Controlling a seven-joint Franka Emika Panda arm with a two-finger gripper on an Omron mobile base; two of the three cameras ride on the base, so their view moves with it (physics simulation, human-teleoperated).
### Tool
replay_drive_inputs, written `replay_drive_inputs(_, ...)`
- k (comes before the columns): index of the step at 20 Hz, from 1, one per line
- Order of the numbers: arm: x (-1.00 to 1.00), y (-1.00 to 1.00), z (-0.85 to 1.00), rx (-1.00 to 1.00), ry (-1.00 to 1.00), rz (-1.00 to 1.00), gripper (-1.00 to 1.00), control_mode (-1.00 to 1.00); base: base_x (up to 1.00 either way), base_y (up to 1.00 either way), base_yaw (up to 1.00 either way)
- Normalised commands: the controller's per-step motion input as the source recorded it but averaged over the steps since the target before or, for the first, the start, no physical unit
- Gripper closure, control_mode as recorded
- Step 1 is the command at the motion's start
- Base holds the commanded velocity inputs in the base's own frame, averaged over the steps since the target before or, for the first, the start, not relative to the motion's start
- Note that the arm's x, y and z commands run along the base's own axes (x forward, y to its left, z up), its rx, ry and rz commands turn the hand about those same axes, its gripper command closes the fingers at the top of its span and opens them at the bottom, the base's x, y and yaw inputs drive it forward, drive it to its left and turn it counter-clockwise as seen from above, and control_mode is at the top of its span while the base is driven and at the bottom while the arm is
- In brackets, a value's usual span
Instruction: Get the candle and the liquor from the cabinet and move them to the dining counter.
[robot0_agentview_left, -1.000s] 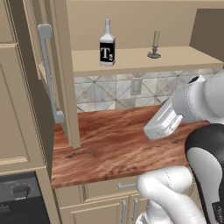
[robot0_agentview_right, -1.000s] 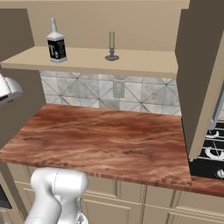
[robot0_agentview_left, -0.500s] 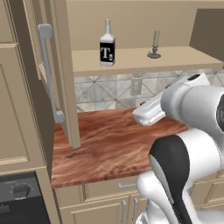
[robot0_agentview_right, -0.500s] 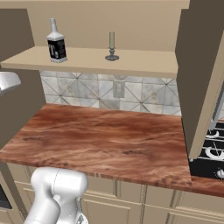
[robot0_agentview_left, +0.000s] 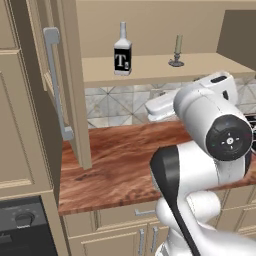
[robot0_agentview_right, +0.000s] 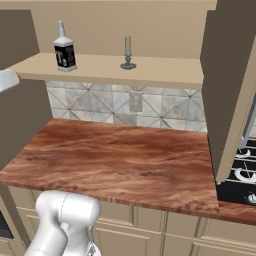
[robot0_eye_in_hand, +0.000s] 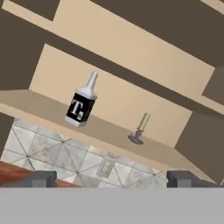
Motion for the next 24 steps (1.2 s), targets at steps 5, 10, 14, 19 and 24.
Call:
replay_drive_inputs(5, 0.00, -0.30, 0.52, 0.09, -0.15, -0.02, -1.00, -1.00, 0.00, 0.00, 0.00)
replay_drive_inputs(10, -0.04, -0.45, 0.32, 0.15, -0.14, 0.01, -1.00, -1.00, 0.00, 0.00, 0.00)
replay_drive_inputs(14, 0.01, -0.19, 0.03, 0.24, -0.02, 0.03, -1.00, -1.00, 0.00, 0.00, 0.00)
replay_drive_inputs(19, 0.12, 0.00, 0.00, 0.22, 0.01, 0.08, -1.00, -1.00, 0.00, 0.00, 0.00)
replay_drive_inputs(24, 0.17, 0.00, 0.13, 0.16, 0.10, 0.05, -1.00, -1.00, 0.00, 0.00, 0.00)
